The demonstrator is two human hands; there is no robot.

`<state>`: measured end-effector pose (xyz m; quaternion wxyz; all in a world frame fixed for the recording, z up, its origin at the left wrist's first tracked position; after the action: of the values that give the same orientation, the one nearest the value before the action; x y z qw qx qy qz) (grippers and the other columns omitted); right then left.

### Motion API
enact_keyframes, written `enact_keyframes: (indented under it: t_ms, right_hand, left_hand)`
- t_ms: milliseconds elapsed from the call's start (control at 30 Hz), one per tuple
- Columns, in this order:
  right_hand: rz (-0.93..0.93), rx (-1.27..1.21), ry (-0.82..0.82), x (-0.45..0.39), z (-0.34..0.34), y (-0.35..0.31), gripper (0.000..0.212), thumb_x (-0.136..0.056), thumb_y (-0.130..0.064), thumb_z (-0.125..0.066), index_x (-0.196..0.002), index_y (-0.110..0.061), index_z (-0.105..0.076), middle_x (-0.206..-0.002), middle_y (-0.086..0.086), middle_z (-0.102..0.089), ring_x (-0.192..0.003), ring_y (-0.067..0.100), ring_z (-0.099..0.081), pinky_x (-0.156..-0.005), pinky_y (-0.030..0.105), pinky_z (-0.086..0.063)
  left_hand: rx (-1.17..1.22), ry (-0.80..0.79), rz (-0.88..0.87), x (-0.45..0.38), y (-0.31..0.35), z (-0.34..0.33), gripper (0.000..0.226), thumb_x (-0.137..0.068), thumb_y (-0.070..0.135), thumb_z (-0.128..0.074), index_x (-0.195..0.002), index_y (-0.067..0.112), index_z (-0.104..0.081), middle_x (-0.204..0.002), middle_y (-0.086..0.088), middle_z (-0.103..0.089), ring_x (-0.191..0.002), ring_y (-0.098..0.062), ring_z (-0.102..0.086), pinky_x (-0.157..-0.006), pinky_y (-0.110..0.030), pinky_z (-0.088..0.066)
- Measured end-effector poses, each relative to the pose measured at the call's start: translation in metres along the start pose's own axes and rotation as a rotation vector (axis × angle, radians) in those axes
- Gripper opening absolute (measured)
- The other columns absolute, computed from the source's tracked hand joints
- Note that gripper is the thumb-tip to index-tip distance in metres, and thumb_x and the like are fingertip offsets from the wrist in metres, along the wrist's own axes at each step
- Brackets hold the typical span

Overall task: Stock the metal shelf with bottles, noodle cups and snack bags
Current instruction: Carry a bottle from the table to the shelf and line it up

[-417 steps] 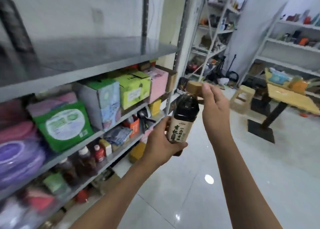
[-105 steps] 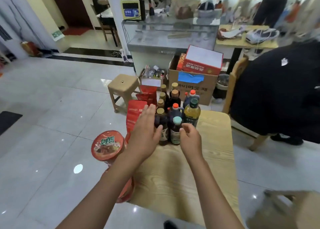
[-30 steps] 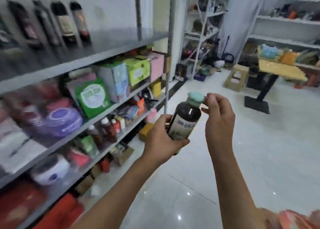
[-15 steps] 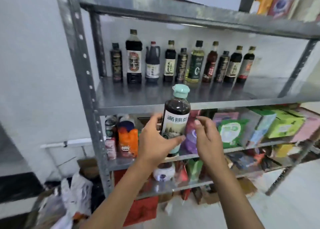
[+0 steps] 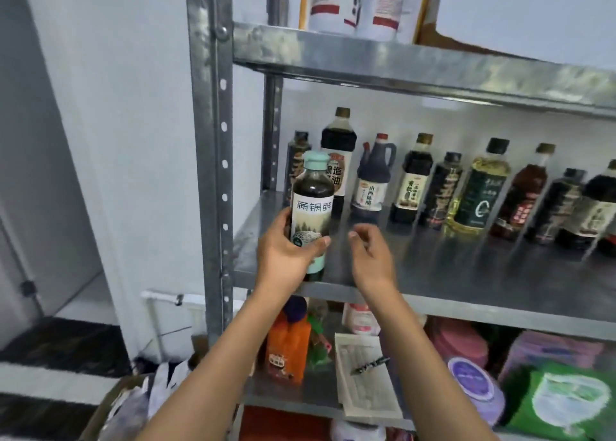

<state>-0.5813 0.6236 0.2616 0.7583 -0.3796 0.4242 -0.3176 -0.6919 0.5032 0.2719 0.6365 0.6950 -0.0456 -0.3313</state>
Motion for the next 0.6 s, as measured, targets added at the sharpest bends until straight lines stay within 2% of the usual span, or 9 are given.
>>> enact_keyframes:
  t_ms: [67,167,267,333,467,533,600]
  right_hand:
    - [-0.005,0.018,-0.052,-0.018,-0.011,0.012,0.016,-0.101,-0.03,-0.048,-0.114,-0.023,-0.056,-0.113,0.0,-0.063,-0.105,0.018,-0.058,-0.088,0.03,-0.042]
    - [-0.053,0.072,-0.111,-0.039,-0.027,0.023,0.019,-0.101,-0.03,-0.047,-0.117,-0.022,-0.055,-0.118,0.004,-0.062,-0.105,0.018,-0.057,-0.089,0.03,-0.041]
    - [-0.103,0.093,-0.129,-0.05,-0.036,0.026,0.025,-0.101,-0.028,-0.047,-0.124,-0.019,-0.054,-0.123,0.006,-0.059,-0.102,0.016,-0.054,-0.085,0.026,-0.036]
    - [-0.108,0.136,-0.139,-0.054,-0.038,0.027,0.028,-0.101,-0.028,-0.047,-0.127,-0.018,-0.052,-0.126,0.007,-0.058,-0.11,0.021,-0.055,-0.088,0.027,-0.037]
    - [-0.101,0.243,-0.157,-0.056,-0.041,0.033,0.028,-0.1,-0.029,-0.048,-0.126,-0.017,-0.051,-0.121,0.008,-0.06,-0.113,0.027,-0.056,-0.093,0.034,-0.043]
    - [-0.093,0.275,-0.173,-0.055,-0.043,0.035,0.024,-0.1,-0.028,-0.048,-0.12,-0.017,-0.052,-0.111,0.008,-0.061,-0.105,0.027,-0.058,-0.086,0.033,-0.044]
    - [-0.079,0.286,-0.17,-0.055,-0.043,0.036,0.018,-0.099,-0.026,-0.05,-0.113,-0.016,-0.054,-0.105,0.009,-0.062,-0.098,0.026,-0.059,-0.08,0.029,-0.04]
  left_hand:
    - [0.023,0.037,0.007,-0.018,-0.01,-0.007,0.059,-0.066,0.02,-0.089,-0.113,0.037,-0.056,-0.101,0.018,-0.067,-0.091,0.004,-0.063,-0.082,-0.023,-0.053]
    - [0.001,0.031,-0.045,-0.042,-0.025,-0.012,0.054,-0.068,0.017,-0.087,-0.106,0.042,-0.058,-0.102,0.018,-0.07,-0.092,0.007,-0.065,-0.082,-0.023,-0.055]
    - [-0.06,0.032,-0.088,-0.062,-0.034,-0.014,0.056,-0.069,0.019,-0.086,-0.11,0.043,-0.056,-0.101,0.022,-0.068,-0.094,0.011,-0.062,-0.084,-0.024,-0.054]
    - [-0.102,0.016,-0.096,-0.075,-0.039,-0.017,0.058,-0.071,0.02,-0.085,-0.113,0.042,-0.053,-0.101,0.022,-0.066,-0.096,0.013,-0.059,-0.086,-0.024,-0.054]
    - [-0.117,0.003,-0.085,-0.102,-0.046,-0.021,0.057,-0.073,0.013,-0.083,-0.121,0.025,-0.055,-0.113,0.008,-0.066,-0.103,-0.007,-0.063,-0.093,-0.034,-0.053]
    - [-0.128,-0.016,-0.068,-0.115,-0.053,-0.022,0.061,-0.074,0.011,-0.081,-0.127,0.021,-0.052,-0.119,0.003,-0.065,-0.108,-0.011,-0.062,-0.097,-0.039,-0.051]
    - [-0.178,-0.042,-0.062,-0.122,-0.059,-0.023,0.065,-0.076,0.02,-0.078,-0.133,0.022,-0.045,-0.126,0.001,-0.061,-0.114,-0.014,-0.059,-0.1,-0.044,-0.049]
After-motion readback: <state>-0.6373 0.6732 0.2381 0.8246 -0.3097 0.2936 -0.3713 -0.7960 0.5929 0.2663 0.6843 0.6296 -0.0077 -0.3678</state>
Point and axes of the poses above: each hand's wrist, its own x-axis away from the middle knuckle, its own z-axis out of the back of the hand, y = z × x, the point moved 3 cm from there along -x, towards the middle knuckle
